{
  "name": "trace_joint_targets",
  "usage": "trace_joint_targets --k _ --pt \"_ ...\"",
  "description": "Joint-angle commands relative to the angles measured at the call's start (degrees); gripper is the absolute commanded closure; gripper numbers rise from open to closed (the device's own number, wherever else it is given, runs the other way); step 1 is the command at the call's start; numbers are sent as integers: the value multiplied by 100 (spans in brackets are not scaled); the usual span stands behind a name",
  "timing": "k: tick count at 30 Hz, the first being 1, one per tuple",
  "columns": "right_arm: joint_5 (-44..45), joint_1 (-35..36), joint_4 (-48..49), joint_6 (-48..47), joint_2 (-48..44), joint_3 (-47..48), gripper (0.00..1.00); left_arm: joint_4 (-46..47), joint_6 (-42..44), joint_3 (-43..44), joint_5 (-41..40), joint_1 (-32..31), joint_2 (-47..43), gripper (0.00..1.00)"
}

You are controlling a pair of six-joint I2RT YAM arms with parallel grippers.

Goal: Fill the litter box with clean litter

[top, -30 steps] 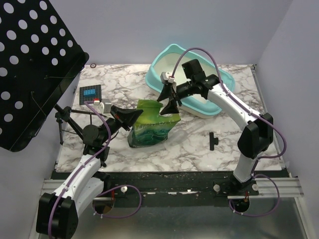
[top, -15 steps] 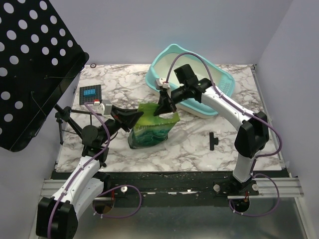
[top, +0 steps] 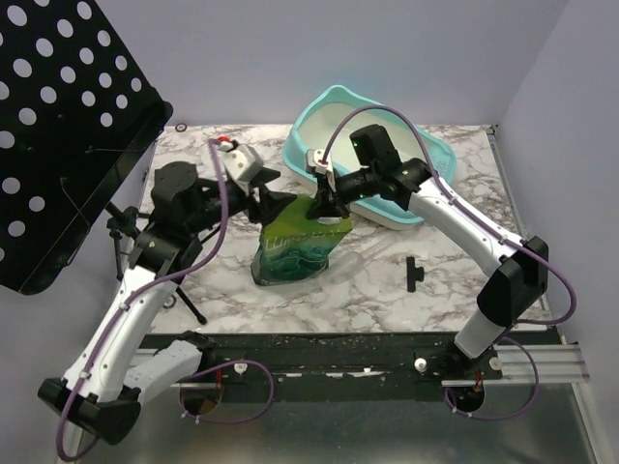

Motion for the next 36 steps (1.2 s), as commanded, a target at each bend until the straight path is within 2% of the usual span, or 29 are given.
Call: trace_joint_targets --k 1,8,14,17,22,27,36 --pt "913 165 -232 -10 -398 205 100 -2485 1686 971 -863 -677 706 32" --pt "1205 543 -400 -55 -539 232 100 -3092 2723 1254 -1320 -1267 1129 25" --pt "1082 605 -312 -28 -653 39 100 -3102 3049 868 -1646 -1434 1200 24" --pt "1099 605 -294 -54 -758 -102 100 -3005 3093 648 -1910 -1470 1165 25" --pt "1064 605 -189 -37 -899 -304 100 -2900 3094 410 -1893 -1496 1279 36" --pt "1046 596 -48 42 -1049 -489 100 -2812 2980 235 -1840 -1513 1323 36" --pt "836 482 426 314 -1189 -867 100 -2601 2751 -372 -1673 -1531 567 39"
